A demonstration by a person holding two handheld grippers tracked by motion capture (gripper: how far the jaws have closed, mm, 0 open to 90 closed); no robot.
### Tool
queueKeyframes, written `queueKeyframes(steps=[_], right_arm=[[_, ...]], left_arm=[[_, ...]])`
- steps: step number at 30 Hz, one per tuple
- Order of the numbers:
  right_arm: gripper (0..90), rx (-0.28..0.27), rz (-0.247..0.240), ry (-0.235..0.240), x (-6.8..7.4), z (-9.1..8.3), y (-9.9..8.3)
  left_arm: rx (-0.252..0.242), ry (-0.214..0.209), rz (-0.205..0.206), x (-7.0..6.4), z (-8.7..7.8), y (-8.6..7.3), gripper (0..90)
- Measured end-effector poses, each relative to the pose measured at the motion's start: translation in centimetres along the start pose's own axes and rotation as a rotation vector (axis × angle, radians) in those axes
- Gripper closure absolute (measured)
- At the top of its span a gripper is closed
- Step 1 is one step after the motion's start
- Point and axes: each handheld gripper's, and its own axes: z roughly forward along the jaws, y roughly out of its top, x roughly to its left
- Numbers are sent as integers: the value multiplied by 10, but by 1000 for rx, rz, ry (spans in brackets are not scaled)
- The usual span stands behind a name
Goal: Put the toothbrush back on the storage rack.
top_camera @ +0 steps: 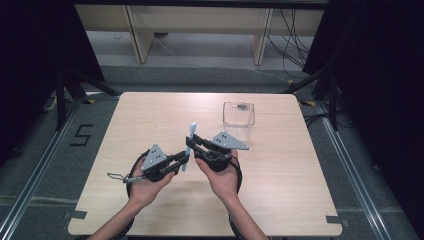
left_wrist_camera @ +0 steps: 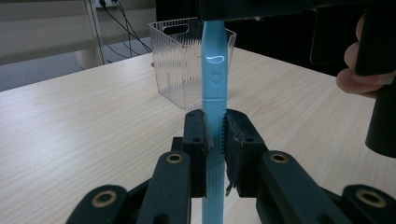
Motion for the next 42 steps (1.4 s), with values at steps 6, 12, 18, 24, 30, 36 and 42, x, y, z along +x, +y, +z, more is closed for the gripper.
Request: queueKeyframes(steps=[6,12,18,24,30,36,42], right_arm=[[841,-1,38,7,1,1,-1],[858,-1,16,9,1,0,0],[863,3,-10,-3,3,-1,1],[863,-6,-28,-20,-1,-4,5],[863,-11,-23,-38,-4,-10,6],[862,-16,-23,-60,-9,-16,9],[862,-17,-45,-84,-12,-19,11]], left_arm=[[-3,-2,-5,0,0,0,783],[-2,-10,-6,0,1,0,781],[1,-23,5,1,2,1,716],[9,-4,44,2,-3,1,606],[14,44,57,8,-13,-7,465],[18,77,43,15,-24,-16,432],[5,102,26,22,-31,-25,423]])
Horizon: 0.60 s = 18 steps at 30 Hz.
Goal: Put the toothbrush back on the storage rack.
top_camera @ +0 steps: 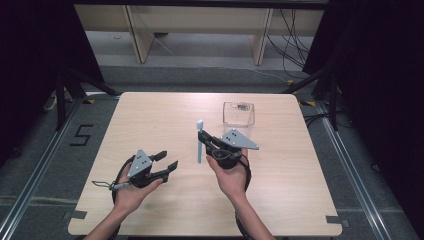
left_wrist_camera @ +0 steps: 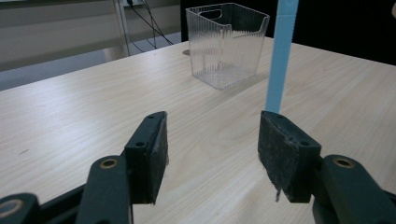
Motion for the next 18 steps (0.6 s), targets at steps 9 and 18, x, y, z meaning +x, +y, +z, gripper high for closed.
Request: queueKeyframes(steps=[9,18], right_arm=[[862,-6,2,-11,-4,-4,4],[862,-9,-7,-24,-9,-8,6]], left_arm=[[-11,43,-21,11,-10,-18,432],[-34,64,-22,14,-11,-33,438]])
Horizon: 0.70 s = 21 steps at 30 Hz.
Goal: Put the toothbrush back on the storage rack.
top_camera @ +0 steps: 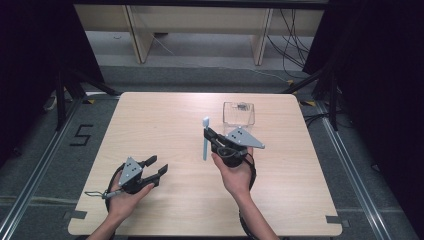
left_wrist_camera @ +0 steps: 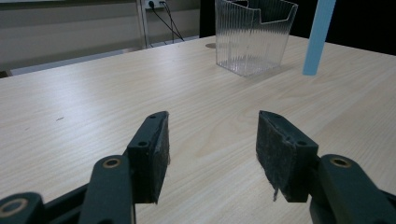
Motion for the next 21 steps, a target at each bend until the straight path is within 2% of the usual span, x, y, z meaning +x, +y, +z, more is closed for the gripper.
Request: queueKeyframes(steps=[6,8,10,11,12,19,21], right_arm=[[862,-6,-6,-22,-4,-5,2],[862,-9,-27,-32,-6,-6,3],[862,-2,-5,-34,-6,-7,3],[862,-8,-32,-45,-8,-8,4],[862,0,-11,-36,-7,-8,4],[862,10,-16,-52,-9,-10,5],[862,1,-32,-56,-11,-11,5]], left_arm=[[-23,4,8,-1,2,-5,441],[-4,8,12,-1,1,-6,441],[-20,4,15,-1,3,-8,441],[-5,10,20,-2,2,-8,441],[-5,11,20,-1,2,-9,441],[-26,12,20,-2,4,-10,438],[-29,15,24,-3,4,-10,438]])
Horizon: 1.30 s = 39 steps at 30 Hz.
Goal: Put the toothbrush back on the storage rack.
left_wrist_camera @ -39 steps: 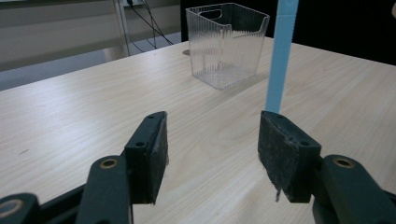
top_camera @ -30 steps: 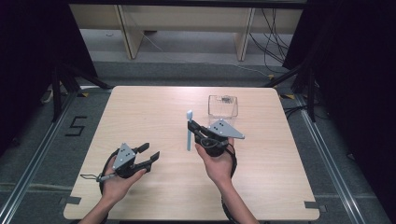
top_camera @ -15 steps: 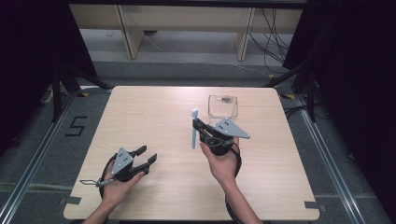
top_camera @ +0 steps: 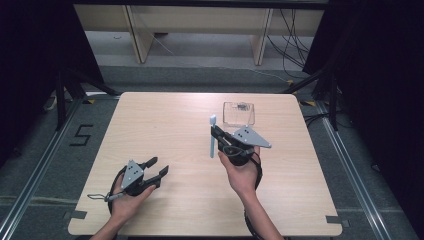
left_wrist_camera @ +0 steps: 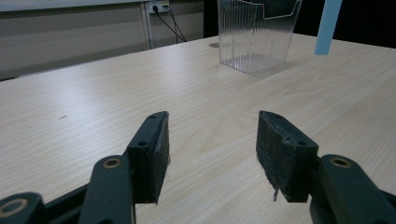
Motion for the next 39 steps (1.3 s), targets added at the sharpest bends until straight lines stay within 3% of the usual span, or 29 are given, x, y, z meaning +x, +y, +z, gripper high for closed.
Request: queueKeyframes(steps=[4,10,12,17,20,21,22,23,27,28,31,32,33,39], right_arm=[[862,-6,9,7,-1,0,0],[862,4,15,-21,-2,-3,1],[862,-7,-13,-23,-6,-3,1],[862,-5,-2,-35,-10,-6,2],[862,-20,-30,-48,-14,-6,3],[861,-12,-5,-42,-12,-7,3],[862,5,-6,-44,-13,-9,3],[862,-7,-20,-50,-15,-9,3],[861,-12,-2,-56,-17,-10,4],[861,-16,-21,-64,-19,-11,5],[862,-15,-4,-62,-21,-12,6],[862,-33,-21,-76,-23,-12,6],[861,-15,2,-72,-22,-14,6],[861,-26,-13,-89,-28,-14,7]], left_arm=[[-2,6,8,-1,0,0,438],[6,15,-1,0,-2,0,435],[5,16,-1,-1,-2,0,432],[6,21,6,-2,-2,0,430],[5,22,2,-1,-2,0,428],[4,23,-1,-1,-2,0,427],[4,23,-4,-1,-2,0,426],[3,22,-5,0,-2,0,425],[4,23,-7,0,-2,0,425],[5,23,-8,0,-2,0,424],[4,23,-9,0,-2,0,424],[4,23,-10,0,-2,0,424],[3,22,-13,0,-2,0,424],[3,23,-15,0,-2,0,422]])
